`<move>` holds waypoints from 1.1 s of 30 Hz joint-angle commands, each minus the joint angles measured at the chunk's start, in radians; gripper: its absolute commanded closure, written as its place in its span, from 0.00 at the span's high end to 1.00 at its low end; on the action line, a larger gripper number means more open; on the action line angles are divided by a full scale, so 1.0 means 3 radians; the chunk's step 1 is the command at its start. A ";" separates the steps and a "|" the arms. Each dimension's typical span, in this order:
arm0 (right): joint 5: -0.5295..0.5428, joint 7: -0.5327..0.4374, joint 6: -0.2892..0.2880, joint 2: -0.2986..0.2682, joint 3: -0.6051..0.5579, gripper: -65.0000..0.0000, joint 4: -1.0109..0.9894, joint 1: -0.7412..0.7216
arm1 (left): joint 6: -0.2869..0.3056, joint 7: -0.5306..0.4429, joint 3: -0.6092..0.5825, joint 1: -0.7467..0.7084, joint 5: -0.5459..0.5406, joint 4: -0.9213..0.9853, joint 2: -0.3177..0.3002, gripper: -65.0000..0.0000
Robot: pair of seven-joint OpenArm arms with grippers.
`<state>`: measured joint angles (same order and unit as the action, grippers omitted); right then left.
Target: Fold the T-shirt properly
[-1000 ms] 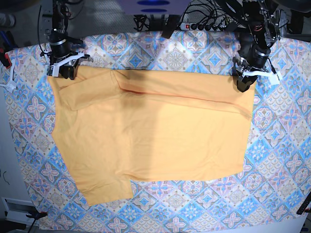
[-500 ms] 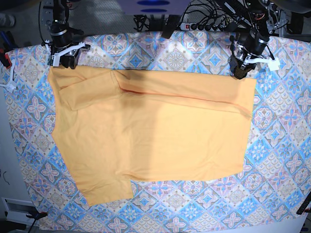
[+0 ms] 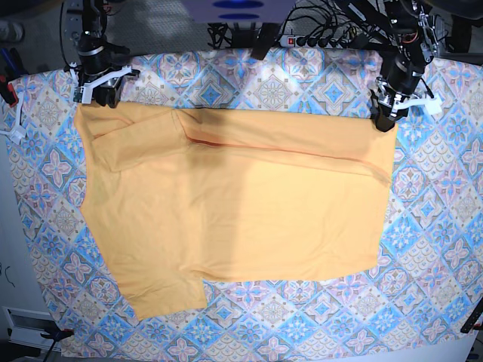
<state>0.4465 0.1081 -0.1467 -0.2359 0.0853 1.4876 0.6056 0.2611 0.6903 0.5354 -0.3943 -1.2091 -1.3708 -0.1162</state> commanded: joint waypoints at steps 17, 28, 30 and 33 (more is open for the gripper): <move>0.0018 -0.0082 -0.0020 -0.0034 0.0025 0.23 0.0041 0.0014 | 0.0048 -0.0012 -0.0002 -0.0085 -0.0217 0.0327 -0.0019 0.32; 0.0018 -0.0082 -0.0020 -0.0034 0.0020 0.23 0.0041 0.0009 | 0.0048 -0.0033 0.0018 0.0033 -0.0294 0.0347 -0.0040 0.32; 0.0018 -0.0082 -0.0020 -0.0034 0.0030 0.23 0.0056 0.0014 | 0.0048 -0.0033 0.0018 0.0079 -0.0294 0.0353 -0.0040 0.32; 0.0018 -0.0082 -0.0020 -0.0034 0.0030 0.23 0.0061 0.0014 | 0.0048 -0.0038 0.0018 0.0207 -0.0294 0.0521 -0.0040 0.32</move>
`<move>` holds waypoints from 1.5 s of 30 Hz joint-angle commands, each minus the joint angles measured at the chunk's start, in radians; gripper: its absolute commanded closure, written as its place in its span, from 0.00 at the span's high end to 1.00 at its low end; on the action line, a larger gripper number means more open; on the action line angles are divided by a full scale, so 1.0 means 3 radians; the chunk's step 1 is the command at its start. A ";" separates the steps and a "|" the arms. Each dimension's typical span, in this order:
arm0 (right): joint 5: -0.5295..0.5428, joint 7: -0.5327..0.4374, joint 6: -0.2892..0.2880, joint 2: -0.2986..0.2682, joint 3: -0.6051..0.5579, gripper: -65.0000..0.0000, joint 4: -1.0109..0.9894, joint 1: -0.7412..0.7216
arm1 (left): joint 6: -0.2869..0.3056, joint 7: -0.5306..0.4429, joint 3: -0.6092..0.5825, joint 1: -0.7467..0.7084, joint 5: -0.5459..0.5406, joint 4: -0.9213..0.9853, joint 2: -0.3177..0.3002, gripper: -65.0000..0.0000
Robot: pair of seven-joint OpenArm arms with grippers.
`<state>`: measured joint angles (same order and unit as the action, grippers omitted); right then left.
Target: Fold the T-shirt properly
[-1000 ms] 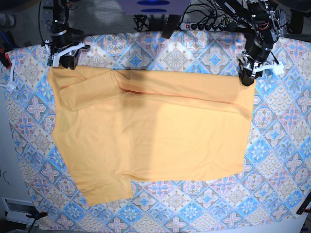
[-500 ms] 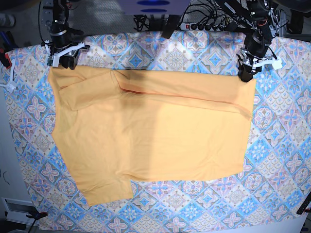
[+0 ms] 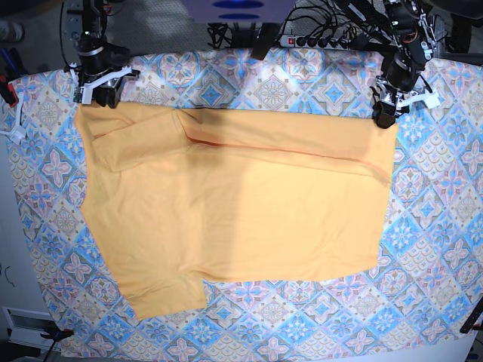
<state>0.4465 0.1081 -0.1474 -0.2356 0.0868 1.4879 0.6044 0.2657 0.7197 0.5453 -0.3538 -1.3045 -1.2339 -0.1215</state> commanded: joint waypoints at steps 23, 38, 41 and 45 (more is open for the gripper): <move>0.0018 -0.0082 -0.0017 -0.0031 0.0025 0.23 0.0055 0.0054 | 0.0032 -0.0105 -0.0046 0.0174 -0.0298 0.0249 -0.0089 0.32; 0.0018 -0.0082 -0.0017 -0.0010 0.0005 0.23 0.0040 0.0044 | 0.0022 -0.0110 -0.0189 -0.0046 -0.0303 -0.0150 -0.0058 0.20; 0.0018 -0.0082 -0.0017 -0.0010 0.0000 0.23 0.0040 0.0044 | 0.0022 -0.0110 -0.0173 -0.0081 -0.0303 -0.0206 -0.0007 0.20; 0.0018 -0.0082 -0.0017 -0.0005 0.0000 0.23 0.0035 0.0039 | 0.0017 -0.0110 -0.0173 -0.0127 -0.0314 -0.0222 0.0004 0.20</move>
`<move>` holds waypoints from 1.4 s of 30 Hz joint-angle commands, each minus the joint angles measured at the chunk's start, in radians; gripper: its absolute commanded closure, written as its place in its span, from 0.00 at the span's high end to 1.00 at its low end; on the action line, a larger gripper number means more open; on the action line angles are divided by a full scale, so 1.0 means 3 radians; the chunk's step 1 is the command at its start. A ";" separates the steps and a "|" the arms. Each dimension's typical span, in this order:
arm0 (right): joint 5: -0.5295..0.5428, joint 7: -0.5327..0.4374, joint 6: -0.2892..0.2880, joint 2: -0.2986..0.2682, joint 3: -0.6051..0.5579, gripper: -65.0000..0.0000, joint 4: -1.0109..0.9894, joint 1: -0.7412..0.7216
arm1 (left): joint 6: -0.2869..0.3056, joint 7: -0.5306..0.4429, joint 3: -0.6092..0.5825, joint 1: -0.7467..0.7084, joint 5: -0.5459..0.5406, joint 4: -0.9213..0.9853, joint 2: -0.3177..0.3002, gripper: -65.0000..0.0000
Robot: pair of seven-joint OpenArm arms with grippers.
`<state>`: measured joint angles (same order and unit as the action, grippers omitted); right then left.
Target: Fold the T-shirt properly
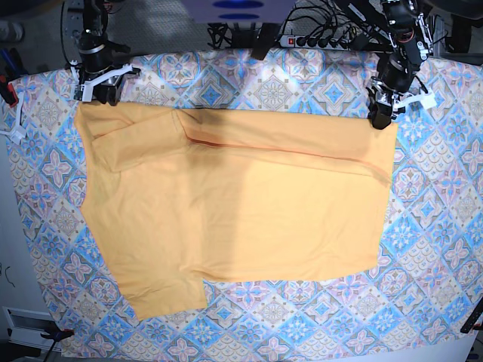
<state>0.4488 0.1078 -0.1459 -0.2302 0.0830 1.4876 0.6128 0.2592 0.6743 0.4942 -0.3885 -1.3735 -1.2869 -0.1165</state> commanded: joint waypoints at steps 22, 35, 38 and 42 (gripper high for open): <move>0.0005 -0.0080 -0.0023 -0.0007 0.0012 0.23 -0.0041 0.0011 | -0.0135 0.0021 0.0007 -0.0329 -0.0165 -0.0510 0.0079 0.20; 0.0005 -0.0080 -0.0023 -0.0007 0.0012 0.23 -0.0056 0.0011 | -0.0744 0.0021 0.0181 -0.0359 -0.0145 -0.0832 0.0064 0.21; 0.0005 -0.0080 -0.0023 -0.0002 0.0002 0.23 -0.0056 0.0011 | -0.0887 0.0021 0.0207 -0.0196 -0.0048 -0.0817 0.0002 0.21; 0.0005 -0.0080 -0.0023 -0.0002 -0.0039 0.23 -0.0056 0.0011 | -0.0974 0.0021 0.0227 0.0004 0.0065 -0.0720 -0.0008 0.28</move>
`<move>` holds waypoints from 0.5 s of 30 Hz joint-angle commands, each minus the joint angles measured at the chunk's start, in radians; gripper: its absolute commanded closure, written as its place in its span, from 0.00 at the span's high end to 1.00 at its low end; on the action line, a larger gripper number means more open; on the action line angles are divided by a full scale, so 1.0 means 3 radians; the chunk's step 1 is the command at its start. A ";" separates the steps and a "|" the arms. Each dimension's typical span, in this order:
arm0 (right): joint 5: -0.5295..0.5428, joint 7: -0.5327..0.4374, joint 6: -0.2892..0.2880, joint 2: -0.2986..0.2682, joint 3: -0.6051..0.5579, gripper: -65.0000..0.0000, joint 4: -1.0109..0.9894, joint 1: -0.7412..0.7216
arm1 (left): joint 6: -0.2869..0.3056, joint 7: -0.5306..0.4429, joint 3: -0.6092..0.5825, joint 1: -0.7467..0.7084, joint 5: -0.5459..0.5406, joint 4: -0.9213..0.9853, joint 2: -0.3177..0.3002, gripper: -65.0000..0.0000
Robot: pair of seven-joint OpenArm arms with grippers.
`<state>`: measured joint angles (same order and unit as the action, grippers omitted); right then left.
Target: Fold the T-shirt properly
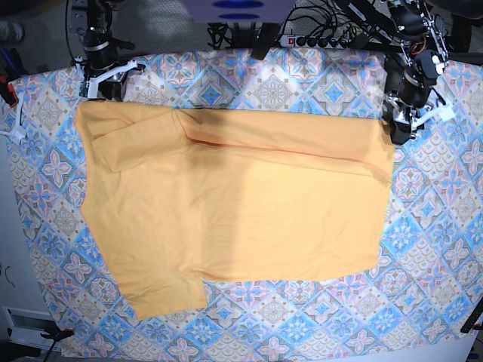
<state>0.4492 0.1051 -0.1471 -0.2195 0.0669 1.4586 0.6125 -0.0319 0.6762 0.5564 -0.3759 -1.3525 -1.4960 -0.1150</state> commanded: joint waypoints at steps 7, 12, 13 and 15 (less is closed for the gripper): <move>0.0004 -0.0077 -0.0019 -0.0038 0.0020 0.23 0.0040 0.0022 | -0.0147 0.0030 -0.0001 -0.0018 -0.0026 0.0023 0.0007 0.35; 0.0004 -0.0077 -0.0019 -0.0038 0.0020 0.23 0.0040 0.0017 | -0.0147 0.0025 -0.0001 0.0028 -0.0005 0.0043 0.0007 0.35; 0.0004 -0.0077 -0.0019 -0.0038 0.0020 0.23 0.0040 0.0012 | -0.0147 0.0025 -0.0001 0.0049 0.0000 0.0059 0.0007 0.35; 0.0004 -0.0077 -0.0019 -0.0038 0.0015 0.23 0.0040 0.0012 | -0.0147 0.0030 -0.0001 0.0079 -0.0005 0.0171 -0.0003 0.35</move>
<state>0.4488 0.1047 -0.1467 -0.2195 0.0669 1.4586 0.6125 -0.0826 0.6857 0.5522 -0.3519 -1.3449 -1.4311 -0.1024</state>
